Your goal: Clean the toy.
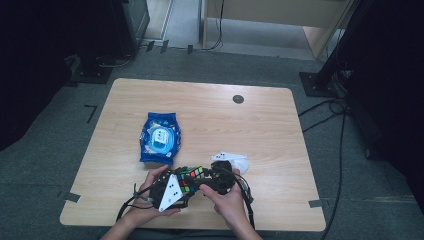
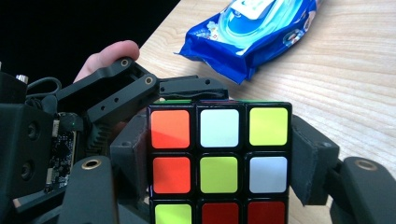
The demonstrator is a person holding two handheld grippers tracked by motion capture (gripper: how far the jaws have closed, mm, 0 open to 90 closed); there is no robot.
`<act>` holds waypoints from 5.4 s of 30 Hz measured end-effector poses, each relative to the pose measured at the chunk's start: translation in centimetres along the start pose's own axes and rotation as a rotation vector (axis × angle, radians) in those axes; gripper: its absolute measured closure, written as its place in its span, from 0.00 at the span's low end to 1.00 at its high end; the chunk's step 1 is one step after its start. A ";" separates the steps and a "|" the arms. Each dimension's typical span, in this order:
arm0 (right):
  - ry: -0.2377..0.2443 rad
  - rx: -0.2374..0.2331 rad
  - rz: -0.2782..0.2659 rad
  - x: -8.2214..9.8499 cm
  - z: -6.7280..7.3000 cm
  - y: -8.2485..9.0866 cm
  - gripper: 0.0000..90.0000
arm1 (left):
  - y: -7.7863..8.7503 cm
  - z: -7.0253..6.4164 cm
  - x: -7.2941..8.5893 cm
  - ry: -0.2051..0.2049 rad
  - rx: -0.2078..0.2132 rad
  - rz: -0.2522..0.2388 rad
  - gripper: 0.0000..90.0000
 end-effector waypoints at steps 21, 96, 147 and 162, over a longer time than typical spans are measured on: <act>0.104 0.432 -0.046 1.6 -8.3 3.9 0.43 | 0.7 3.7 0.4 0.207 -0.070 0.002 0.38; 0.165 0.450 -0.170 1.0 -5.7 4.4 0.77 | 0.8 3.1 -0.4 0.285 0.013 -0.015 0.38; -0.029 -0.010 -0.045 -0.2 -0.1 0.9 0.39 | -0.1 0.8 -0.2 0.071 -0.013 -0.007 0.21; 0.010 -0.078 -0.033 -0.3 -0.7 1.2 0.37 | 0.5 2.4 0.0 0.145 -0.033 -0.028 0.38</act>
Point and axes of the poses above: each handheld gripper's, and its own axes: y roughly backward along the jaws, x roughly out of its underside, z roughly to its left, the point moved 3 cm from there along -y, roughly forward along the jaws, and after that the axes turned 10 degrees about y, right-handed, at the moved point
